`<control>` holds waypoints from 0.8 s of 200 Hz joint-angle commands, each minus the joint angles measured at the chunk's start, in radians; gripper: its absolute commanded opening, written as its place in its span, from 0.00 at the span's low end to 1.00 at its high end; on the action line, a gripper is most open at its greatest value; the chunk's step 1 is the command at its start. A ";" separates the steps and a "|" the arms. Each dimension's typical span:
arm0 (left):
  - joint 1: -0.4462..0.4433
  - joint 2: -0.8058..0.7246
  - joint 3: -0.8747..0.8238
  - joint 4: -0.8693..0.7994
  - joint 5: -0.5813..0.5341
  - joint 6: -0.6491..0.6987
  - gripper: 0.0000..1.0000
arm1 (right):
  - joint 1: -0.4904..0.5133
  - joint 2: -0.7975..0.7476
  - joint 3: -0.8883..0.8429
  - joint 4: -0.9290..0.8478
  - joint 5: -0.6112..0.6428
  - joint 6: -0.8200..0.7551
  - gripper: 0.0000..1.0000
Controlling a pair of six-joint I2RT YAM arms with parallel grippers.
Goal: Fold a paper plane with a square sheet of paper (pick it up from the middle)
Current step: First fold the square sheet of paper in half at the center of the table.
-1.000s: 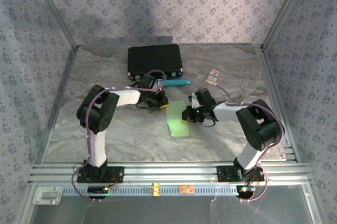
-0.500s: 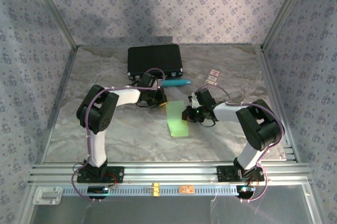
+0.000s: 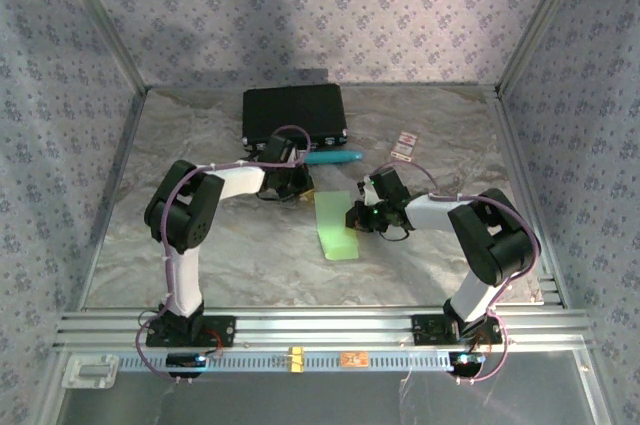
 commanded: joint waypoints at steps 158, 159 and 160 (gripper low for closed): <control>-0.200 -0.270 -0.275 0.111 0.166 -0.053 0.00 | 0.008 0.028 -0.039 -0.135 0.098 0.008 0.00; -0.200 -0.269 -0.276 0.111 0.167 -0.053 0.00 | 0.008 0.028 -0.039 -0.136 0.098 0.007 0.00; -0.199 -0.270 -0.277 0.113 0.169 -0.054 0.00 | 0.007 0.029 -0.039 -0.136 0.098 0.007 0.00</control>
